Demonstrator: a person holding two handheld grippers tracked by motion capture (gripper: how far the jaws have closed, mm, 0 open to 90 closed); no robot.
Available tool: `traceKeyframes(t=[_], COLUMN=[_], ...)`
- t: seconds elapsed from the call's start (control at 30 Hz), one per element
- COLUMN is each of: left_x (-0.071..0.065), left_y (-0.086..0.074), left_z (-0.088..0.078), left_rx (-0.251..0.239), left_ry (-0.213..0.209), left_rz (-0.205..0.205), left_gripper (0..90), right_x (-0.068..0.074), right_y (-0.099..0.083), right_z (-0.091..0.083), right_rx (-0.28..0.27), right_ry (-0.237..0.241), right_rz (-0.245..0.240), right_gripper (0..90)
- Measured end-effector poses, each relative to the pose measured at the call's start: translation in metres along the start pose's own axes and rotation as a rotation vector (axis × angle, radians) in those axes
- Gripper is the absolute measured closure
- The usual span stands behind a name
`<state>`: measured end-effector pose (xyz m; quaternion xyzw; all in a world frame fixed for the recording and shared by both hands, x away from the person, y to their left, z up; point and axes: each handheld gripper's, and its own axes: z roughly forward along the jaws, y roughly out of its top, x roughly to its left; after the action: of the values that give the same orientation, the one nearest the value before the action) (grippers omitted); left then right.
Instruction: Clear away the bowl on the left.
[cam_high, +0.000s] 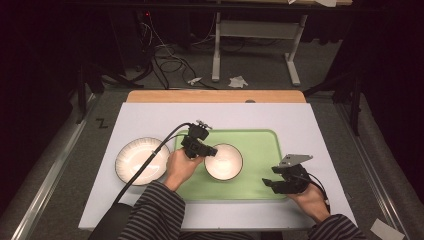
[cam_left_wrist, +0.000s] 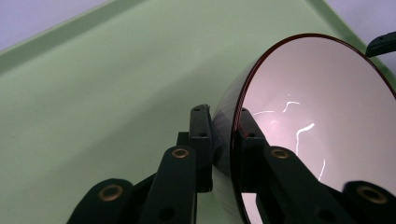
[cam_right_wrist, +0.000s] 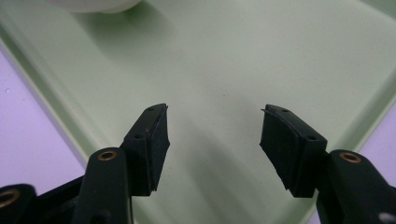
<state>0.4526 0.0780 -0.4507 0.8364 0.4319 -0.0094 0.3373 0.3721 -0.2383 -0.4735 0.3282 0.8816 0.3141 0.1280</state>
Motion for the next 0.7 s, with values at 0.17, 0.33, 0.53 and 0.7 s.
traceKeyframes(t=[0.17,0.33,0.53,0.7], left_x=[0.003,0.007,0.013,0.013], left_y=[0.000,-0.001,-0.001,-0.001], left_z=[0.009,0.018,0.025,0.024], left_rx=[0.004,0.014,0.022,0.009], left_ry=[0.005,0.017,0.002,0.003], left_rz=[-0.021,-0.030,-0.062,-0.062], left_gripper=[80.7,80.6,80.8,79.5], right_x=[0.000,0.001,0.001,0.001], right_y=[0.000,0.000,0.000,0.000], right_z=[0.000,0.000,0.000,0.000], right_rx=[0.004,0.004,0.006,0.004], right_ry=[0.002,-0.003,-0.003,-0.005], right_rz=[-0.001,-0.006,-0.009,-0.011], right_gripper=[43.3,43.3,43.3,43.3])
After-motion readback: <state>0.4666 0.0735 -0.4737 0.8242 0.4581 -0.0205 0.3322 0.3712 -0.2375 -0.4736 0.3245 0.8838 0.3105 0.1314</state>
